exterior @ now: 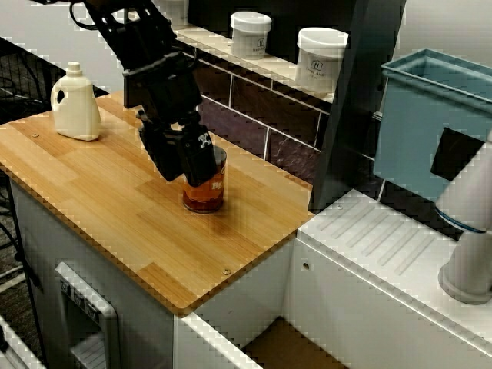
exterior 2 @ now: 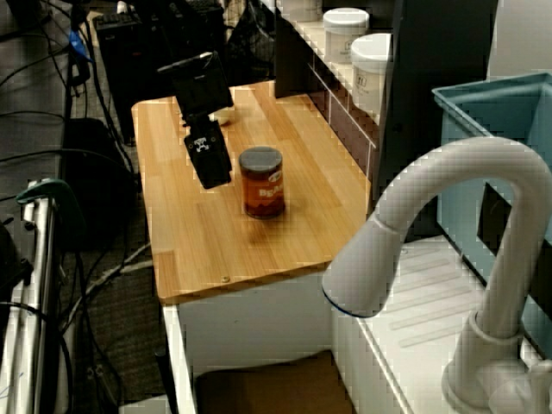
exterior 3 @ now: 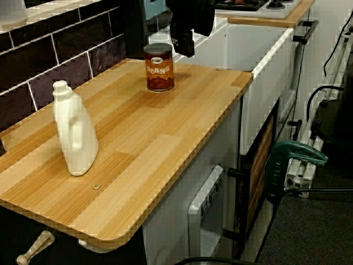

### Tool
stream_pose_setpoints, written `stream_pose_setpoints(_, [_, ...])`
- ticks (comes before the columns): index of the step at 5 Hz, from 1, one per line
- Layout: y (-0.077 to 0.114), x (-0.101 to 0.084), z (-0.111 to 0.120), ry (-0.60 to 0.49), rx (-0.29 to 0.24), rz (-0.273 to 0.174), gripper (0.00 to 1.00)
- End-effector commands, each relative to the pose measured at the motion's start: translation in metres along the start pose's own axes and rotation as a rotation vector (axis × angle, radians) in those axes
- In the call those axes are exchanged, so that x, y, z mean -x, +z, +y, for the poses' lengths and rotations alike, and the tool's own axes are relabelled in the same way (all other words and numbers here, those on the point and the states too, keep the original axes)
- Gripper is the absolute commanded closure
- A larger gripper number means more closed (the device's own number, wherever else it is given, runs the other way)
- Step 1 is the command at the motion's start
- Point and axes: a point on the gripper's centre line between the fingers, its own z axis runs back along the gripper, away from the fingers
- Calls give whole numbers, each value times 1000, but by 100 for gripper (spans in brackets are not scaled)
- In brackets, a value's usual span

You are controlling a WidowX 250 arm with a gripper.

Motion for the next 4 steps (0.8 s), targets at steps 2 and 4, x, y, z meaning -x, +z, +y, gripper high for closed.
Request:
stream_pose_setpoints(2, [-17,-28,-60,-104,-9,-45,0])
stream_pose_setpoints(4, [-45,-44,-72,-108,-33,-27,0])
